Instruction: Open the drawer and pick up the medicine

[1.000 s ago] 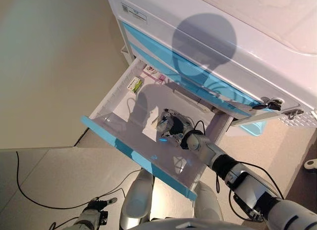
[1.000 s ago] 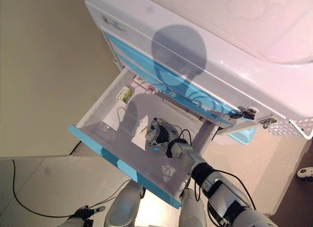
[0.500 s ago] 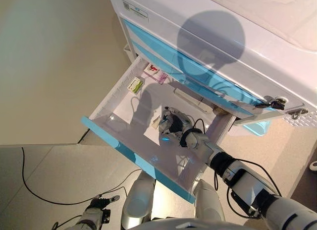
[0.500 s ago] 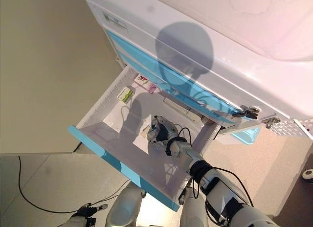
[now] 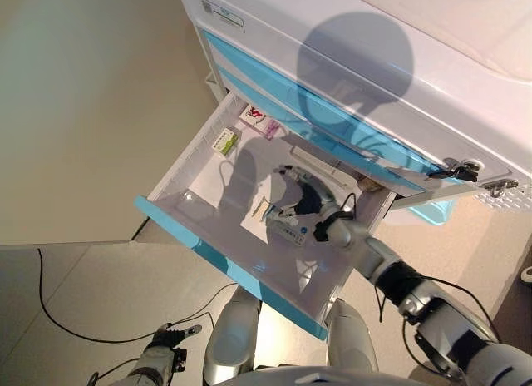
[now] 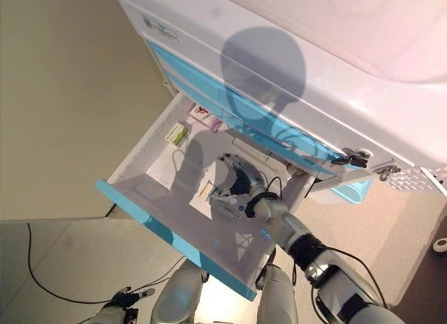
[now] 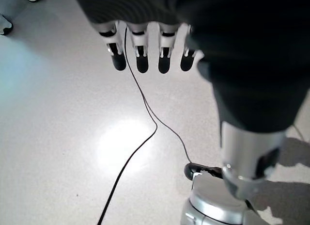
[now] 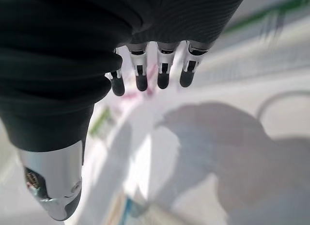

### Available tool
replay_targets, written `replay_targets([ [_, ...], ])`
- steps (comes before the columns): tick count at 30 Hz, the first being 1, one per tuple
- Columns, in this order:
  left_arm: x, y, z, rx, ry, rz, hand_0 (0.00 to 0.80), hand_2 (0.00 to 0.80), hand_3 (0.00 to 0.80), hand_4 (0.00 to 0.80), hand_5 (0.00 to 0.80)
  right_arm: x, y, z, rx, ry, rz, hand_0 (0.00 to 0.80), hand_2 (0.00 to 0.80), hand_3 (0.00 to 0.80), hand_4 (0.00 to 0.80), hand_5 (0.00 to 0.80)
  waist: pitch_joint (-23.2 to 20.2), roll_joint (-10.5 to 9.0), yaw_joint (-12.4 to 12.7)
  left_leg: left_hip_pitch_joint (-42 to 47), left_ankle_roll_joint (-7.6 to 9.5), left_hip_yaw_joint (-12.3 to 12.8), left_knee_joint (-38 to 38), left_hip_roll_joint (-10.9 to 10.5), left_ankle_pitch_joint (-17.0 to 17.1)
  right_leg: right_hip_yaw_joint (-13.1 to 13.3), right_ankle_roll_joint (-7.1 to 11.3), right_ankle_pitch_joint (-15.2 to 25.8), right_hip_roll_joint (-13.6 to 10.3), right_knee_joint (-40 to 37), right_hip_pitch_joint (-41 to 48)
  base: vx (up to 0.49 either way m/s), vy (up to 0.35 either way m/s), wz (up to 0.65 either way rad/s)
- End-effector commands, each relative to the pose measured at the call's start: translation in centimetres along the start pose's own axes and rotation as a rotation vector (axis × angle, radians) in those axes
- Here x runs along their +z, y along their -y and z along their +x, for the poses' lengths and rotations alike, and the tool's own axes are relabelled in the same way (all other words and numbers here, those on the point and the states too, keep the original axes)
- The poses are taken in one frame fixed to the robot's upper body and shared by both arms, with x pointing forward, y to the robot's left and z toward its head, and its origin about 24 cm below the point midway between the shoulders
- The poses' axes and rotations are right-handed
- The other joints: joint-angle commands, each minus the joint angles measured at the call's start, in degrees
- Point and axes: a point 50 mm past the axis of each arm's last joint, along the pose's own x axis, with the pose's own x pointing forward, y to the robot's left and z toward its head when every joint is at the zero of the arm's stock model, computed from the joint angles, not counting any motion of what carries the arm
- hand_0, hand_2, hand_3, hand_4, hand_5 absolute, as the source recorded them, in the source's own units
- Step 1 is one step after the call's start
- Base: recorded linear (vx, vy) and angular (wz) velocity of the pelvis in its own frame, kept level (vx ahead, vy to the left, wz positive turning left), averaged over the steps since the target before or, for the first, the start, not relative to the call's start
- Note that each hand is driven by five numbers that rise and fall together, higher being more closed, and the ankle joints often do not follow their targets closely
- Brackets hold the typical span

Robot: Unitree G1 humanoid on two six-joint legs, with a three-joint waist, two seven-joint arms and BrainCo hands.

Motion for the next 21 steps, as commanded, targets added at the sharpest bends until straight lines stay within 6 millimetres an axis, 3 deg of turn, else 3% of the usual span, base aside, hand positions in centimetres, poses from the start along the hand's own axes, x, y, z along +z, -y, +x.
replay_targets([
  [1,-1.7,-0.4,-0.1,0.034,-0.065,-0.008,0.000,0.000,0.000,0.000,0.000,2.4,0.8,-0.4,-0.035,0.124,0.068,0.000,0.000,0.000,0.000,0.000,-0.3,-2.39,-1.6,1.1,2.95,2.1,-1.4,-3.0,-1.1,1.5,0.97,7.6,0.0,-5.1,0.0,-0.012,0.013,-0.21],
  [8,-1.7,0.2,-0.3,0.015,-0.047,-0.012,0.000,0.000,0.000,0.000,0.000,0.9,1.0,-2.0,-0.024,0.076,0.059,0.000,0.000,0.000,0.000,0.000,-0.3,-2.26,-2.6,1.2,3.04,2.7,-1.2,-2.8,-1.2,2.1,1.00,7.8,0.3,-4.9,-0.1,-0.012,0.013,-0.10],
  [13,-1.8,1.1,-0.5,-0.025,-0.027,-0.016,0.000,0.000,0.000,0.000,0.000,-1.2,-1.1,-2.6,0.066,-0.030,0.009,0.000,0.000,0.000,0.000,0.000,-0.1,-1.76,-3.0,1.4,3.06,3.1,-0.8,-2.9,-1.5,2.5,0.95,7.6,0.3,-4.6,-0.2,-0.014,0.012,-0.10],
  [21,-2.1,1.6,-0.6,-0.059,-0.017,-0.009,0.000,0.000,0.000,0.000,0.000,-2.1,-3.8,-2.7,0.177,-0.097,-0.043,0.000,0.000,0.000,0.000,0.000,0.3,-1.03,-2.8,0.9,3.04,2.6,-0.8,-3.1,-1.2,2.2,0.83,7.7,0.2,-4.6,-0.2,0.000,0.000,0.00],
])
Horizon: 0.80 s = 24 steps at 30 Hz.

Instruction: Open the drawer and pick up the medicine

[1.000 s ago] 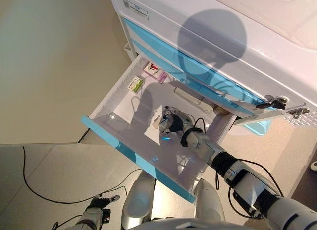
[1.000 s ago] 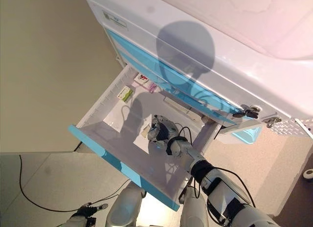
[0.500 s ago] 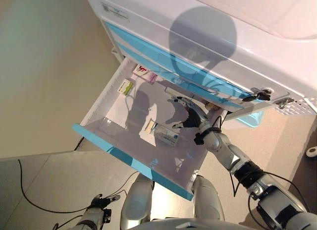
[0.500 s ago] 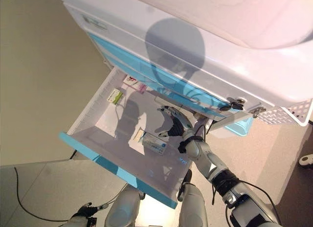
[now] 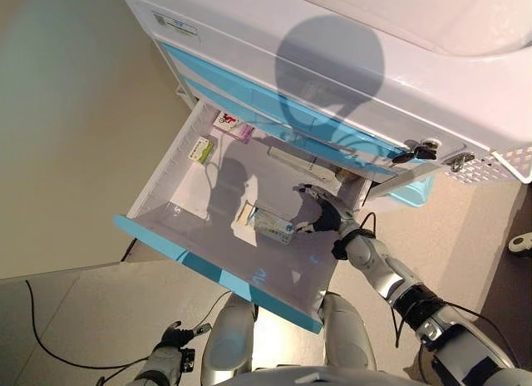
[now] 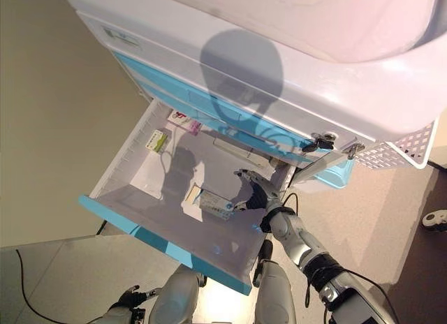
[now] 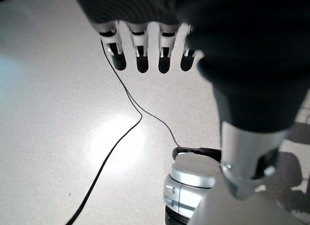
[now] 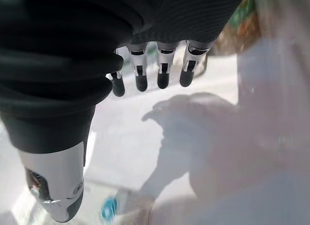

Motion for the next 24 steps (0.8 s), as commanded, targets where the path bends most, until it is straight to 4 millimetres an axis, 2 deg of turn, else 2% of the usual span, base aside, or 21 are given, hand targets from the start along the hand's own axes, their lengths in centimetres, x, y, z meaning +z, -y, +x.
replay_targets([
  [1,-1.9,0.1,-0.3,-0.009,-0.043,-0.021,0.000,0.000,0.000,0.000,0.000,1.2,-0.9,0.2,0.037,0.047,-0.061,0.000,0.000,0.000,0.000,0.000,0.5,-0.61,0.3,-0.4,2.78,0.2,0.4,-3.9,-1.2,-0.4,0.90,6.8,-0.4,-4.3,0.2,0.000,0.000,0.00],
  [6,-1.9,0.5,-0.5,-0.029,-0.031,-0.022,0.000,0.000,0.000,0.000,0.000,2.2,-2.2,0.6,0.091,0.071,-0.077,0.000,0.000,0.000,0.000,0.000,1.2,-0.20,0.7,-0.8,2.74,-0.4,0.2,-4.0,-0.7,-0.9,0.81,6.9,-0.6,-4.2,0.1,0.000,0.000,0.00],
  [7,-2.0,0.6,-0.5,-0.035,-0.027,-0.023,0.000,0.000,0.000,0.000,0.000,2.8,-2.6,0.9,0.102,0.091,-0.070,0.000,0.000,0.000,0.000,0.000,1.4,-0.05,1.0,-0.9,2.72,-0.6,-0.2,-4.0,-0.4,-1.1,0.81,7.0,-0.6,-4.3,0.0,0.000,0.000,0.00],
  [16,-1.7,1.0,-0.6,-0.048,-0.009,-0.020,0.000,0.000,0.000,0.000,0.000,5.9,-3.1,1.7,0.123,0.185,-0.050,0.000,0.000,0.000,0.000,0.000,1.9,0.19,1.8,-1.2,2.58,-1.6,-1.4,-4.1,0.6,-2.1,0.73,7.1,-0.8,-4.8,0.1,-0.007,-0.010,0.09],
  [24,-1.4,1.4,-0.6,-0.055,-0.002,-0.021,0.000,0.000,0.000,0.000,0.000,6.4,-4.4,2.3,0.160,0.163,-0.047,0.000,0.000,0.000,0.000,0.000,2.4,0.60,2.2,-1.4,2.51,-2.2,-2.0,-4.1,1.0,-2.3,0.63,7.0,-0.8,-4.5,-0.3,0.000,0.000,0.00],
])
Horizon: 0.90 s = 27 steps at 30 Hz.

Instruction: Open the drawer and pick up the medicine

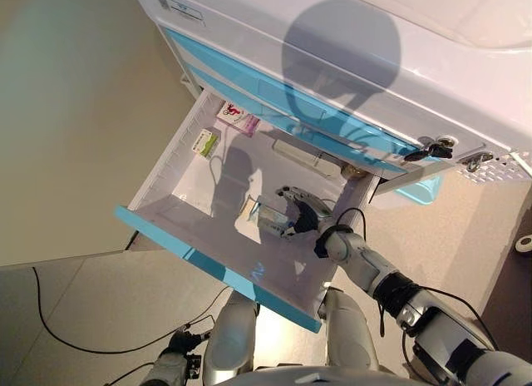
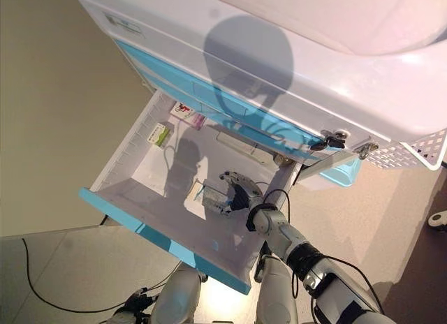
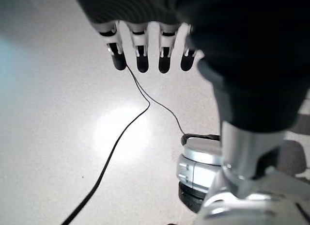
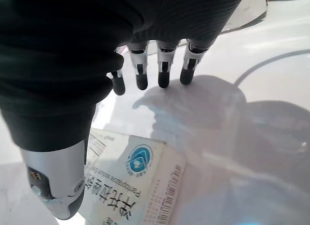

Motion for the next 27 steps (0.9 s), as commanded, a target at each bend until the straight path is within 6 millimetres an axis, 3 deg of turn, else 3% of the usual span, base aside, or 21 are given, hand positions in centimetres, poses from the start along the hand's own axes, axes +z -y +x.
replay_targets([
  [1,-0.9,0.0,-0.2,0.007,-0.019,-0.025,0.000,0.000,0.000,0.000,0.000,3.5,-3.0,0.8,0.106,0.077,0.042,0.000,0.000,0.000,0.000,0.000,1.5,-0.82,2.1,0.4,3.09,-0.3,-1.4,-4.2,-0.1,-0.5,0.88,7.2,-0.9,-4.8,0.7,0.000,0.000,0.00],
  [10,-0.3,-0.1,-0.2,0.006,0.003,-0.019,0.000,0.000,0.000,0.000,0.000,3.6,-4.1,1.2,0.147,0.037,0.053,0.000,0.000,0.000,0.000,0.000,2.3,-0.08,2.7,-0.3,2.89,-1.2,-1.8,-4.4,0.5,-1.1,0.70,6.9,-0.9,-4.5,0.4,0.000,-0.011,0.05],
  [11,-0.3,0.0,-0.2,0.007,0.000,-0.020,0.000,0.000,0.000,0.000,0.000,3.7,-4.4,1.3,0.159,0.040,0.032,0.364,0.364,0.364,0.364,0.364,2.5,-0.04,2.8,-0.4,2.85,-1.3,-1.8,-4.4,0.6,-1.2,0.65,6.8,-1.0,-4.5,0.3,0.001,-0.016,0.05],
  [12,-0.3,0.0,-0.2,0.007,0.000,-0.020,0.000,0.000,0.000,0.000,0.000,3.7,-4.4,1.3,0.159,0.041,0.032,0.364,0.364,0.364,0.364,0.364,2.5,-0.04,2.8,-0.4,2.84,-1.3,-1.8,-4.4,0.6,-1.2,0.65,6.8,-1.0,-4.5,0.3,0.004,-0.017,0.07],
  [13,-0.3,0.0,-0.2,0.008,0.001,-0.020,0.000,0.000,0.000,0.000,0.000,3.8,-4.4,1.3,0.162,0.046,0.020,0.800,0.800,0.800,0.800,0.800,2.5,-0.05,2.8,-0.5,2.83,-1.5,-1.8,-4.4,0.6,-1.2,0.65,6.8,-1.0,-4.5,0.3,0.000,-0.015,0.07],
  [27,1.4,0.5,0.1,0.016,0.031,-0.028,0.000,0.000,0.000,0.000,0.000,4.3,-4.0,2.1,0.144,0.068,-0.056,0.800,0.800,0.800,0.800,0.800,3.9,0.24,3.4,-1.7,2.26,-3.9,-2.9,-4.6,1.9,-2.1,0.29,6.0,-1.0,-3.6,-0.5,-0.001,-0.019,0.14],
])
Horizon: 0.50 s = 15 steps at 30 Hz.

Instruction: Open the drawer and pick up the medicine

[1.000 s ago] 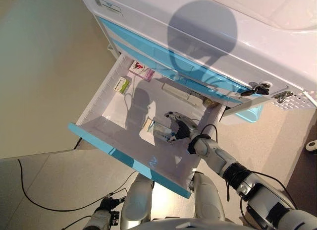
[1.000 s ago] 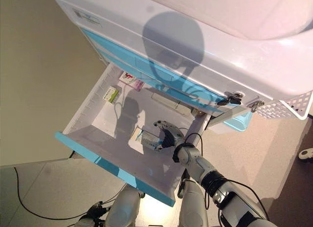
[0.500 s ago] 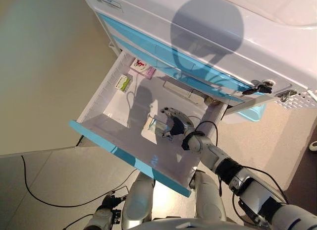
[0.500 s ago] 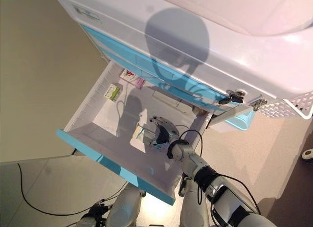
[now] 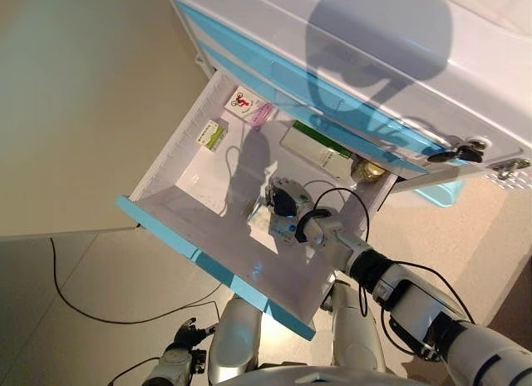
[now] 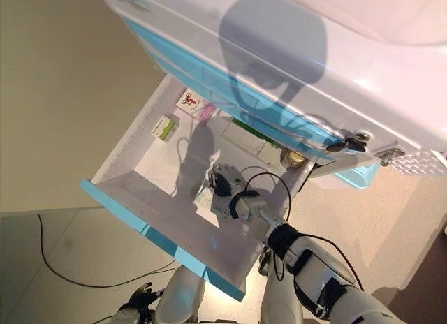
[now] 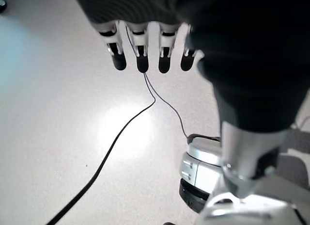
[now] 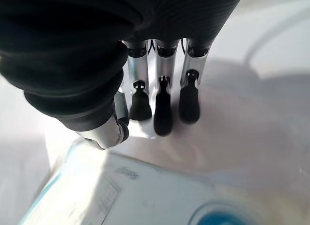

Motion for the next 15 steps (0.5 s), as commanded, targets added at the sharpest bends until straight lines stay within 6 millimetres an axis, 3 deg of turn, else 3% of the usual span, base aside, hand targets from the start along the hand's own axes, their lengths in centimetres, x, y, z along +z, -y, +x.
replay_targets([
  [1,0.4,-0.4,0.2,0.032,-0.009,0.011,0.000,0.000,0.000,0.000,0.000,1.0,-3.1,-0.6,0.110,-0.002,0.039,0.800,0.800,0.800,0.800,0.800,3.0,-2.24,1.7,1.7,4.50,1.8,-1.2,-5.0,-0.6,1.2,1.90,9.3,-1.5,-8.2,2.8,-0.002,-0.004,0.14],
  [9,1.0,-0.4,0.4,0.047,-0.002,0.013,0.000,0.000,0.000,0.000,0.000,0.6,-1.5,0.0,0.043,-0.002,-0.002,0.800,0.800,0.800,0.800,0.800,3.1,-2.21,2.0,1.7,4.22,0.7,-3.5,-4.8,0.5,0.6,1.95,9.2,-1.6,-8.3,2.3,0.001,0.001,0.01],
  [15,1.3,-0.5,0.4,0.060,0.003,0.024,0.000,0.000,0.000,0.000,0.000,1.3,0.8,0.5,-0.058,0.041,0.002,0.800,0.800,0.800,0.800,0.800,3.0,-2.57,1.9,2.1,4.28,1.3,-3.8,-4.6,0.5,0.6,2.27,9.7,-1.7,-8.5,2.2,0.005,0.020,0.07],
])
